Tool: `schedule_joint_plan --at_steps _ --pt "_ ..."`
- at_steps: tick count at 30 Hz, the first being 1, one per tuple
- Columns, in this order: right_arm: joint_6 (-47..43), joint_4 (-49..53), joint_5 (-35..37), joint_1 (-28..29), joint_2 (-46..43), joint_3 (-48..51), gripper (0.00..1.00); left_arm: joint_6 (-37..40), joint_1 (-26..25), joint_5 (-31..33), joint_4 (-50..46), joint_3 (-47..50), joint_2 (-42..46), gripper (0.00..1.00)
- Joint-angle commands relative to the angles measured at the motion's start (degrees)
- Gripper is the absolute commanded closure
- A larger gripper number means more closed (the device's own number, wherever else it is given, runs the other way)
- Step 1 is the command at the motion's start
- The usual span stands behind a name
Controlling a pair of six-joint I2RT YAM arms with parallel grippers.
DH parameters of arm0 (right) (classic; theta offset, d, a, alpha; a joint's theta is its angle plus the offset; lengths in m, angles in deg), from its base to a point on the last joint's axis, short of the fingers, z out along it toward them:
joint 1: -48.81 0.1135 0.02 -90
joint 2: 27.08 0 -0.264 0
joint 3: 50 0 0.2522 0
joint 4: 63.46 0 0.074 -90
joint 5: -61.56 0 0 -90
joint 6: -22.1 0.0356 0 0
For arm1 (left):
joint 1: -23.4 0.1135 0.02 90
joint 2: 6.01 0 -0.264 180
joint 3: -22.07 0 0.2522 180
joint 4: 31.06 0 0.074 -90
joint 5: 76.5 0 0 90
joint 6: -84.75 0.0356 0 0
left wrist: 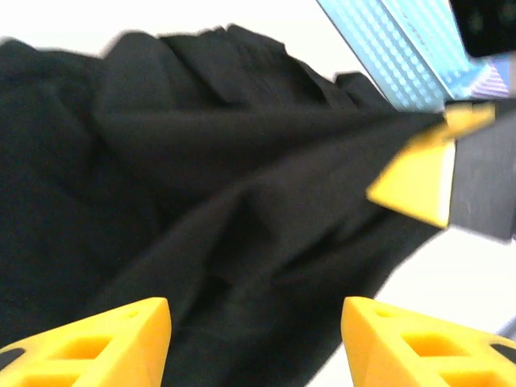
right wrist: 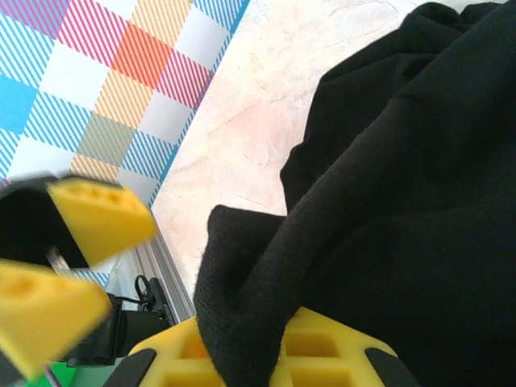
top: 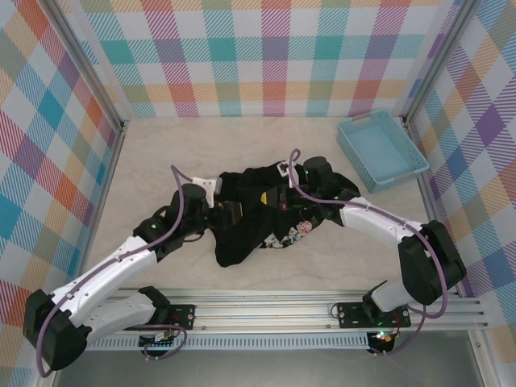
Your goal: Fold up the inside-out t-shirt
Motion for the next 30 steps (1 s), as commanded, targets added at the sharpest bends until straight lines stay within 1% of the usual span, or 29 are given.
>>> schedule_joint_plan --at_steps 1,3,6,8,12,15,18,21,22,23,25,27,28,30 --pt "3.0 -3.9 0.4 -0.3 0.5 -0.9 1.0 -5.7 -1.6 -9.0 10.2 4.3 -3.1 0.4" --pt "3.3 -4.0 0.8 -0.3 0.2 -0.6 1.0 -6.8 -1.7 -8.9 13.3 4.0 -7.0 0.39" --pt "3.3 -4.1 1.5 -0.3 -0.8 0.3 1.0 -7.6 -1.6 -5.3 16.7 2.8 -12.3 0.38" --pt "3.0 -3.6 1.9 -0.3 -1.4 0.6 1.0 -7.9 -1.5 -4.0 19.7 1.8 -15.1 0.37" --pt "2.6 -3.2 2.4 -0.4 -2.4 1.2 1.0 -7.9 -1.2 -0.8 20.6 -0.5 -19.7 0.39" --pt "2.1 -2.8 2.5 -0.5 -2.9 1.2 1.0 -7.9 -0.6 1.9 21.2 -0.9 -21.2 0.45" --pt "2.0 -2.9 2.2 -0.5 -3.2 1.7 1.0 -7.6 0.2 1.7 23.1 -1.3 -22.7 0.56" --pt "1.4 -2.7 2.3 -0.6 -3.8 1.8 1.0 -6.5 1.1 -0.9 23.7 -3.4 -25.2 0.72" --pt "0.5 -1.5 3.1 -0.6 -4.2 1.6 1.0 -6.1 1.7 -2.6 23.9 -4.0 -25.3 0.79" --pt "-1.2 1.0 4.6 -0.8 -4.8 1.2 1.0 -5.5 2.3 -4.4 23.8 -4.5 -24.6 0.84" --pt "-5.9 8.0 9.1 -1.4 -6.3 -0.8 1.0 -3.3 3.7 -8.0 21.5 -5.6 -21.9 0.89" --pt "-12.9 16.1 15.4 -1.4 -7.6 -3.4 1.0 -0.4 5.3 -13.1 16.3 -7.6 -18.4 0.92" --pt "-16.1 19.0 18.1 -1.4 -8.3 -4.3 1.0 0.4 6.4 -16.5 13.9 -8.7 -16.4 0.94" --pt "-20.8 22.2 21.8 -1.4 -9.7 -4.7 1.0 -0.7 9.4 -23.7 11.6 -9.6 -13.1 0.97"
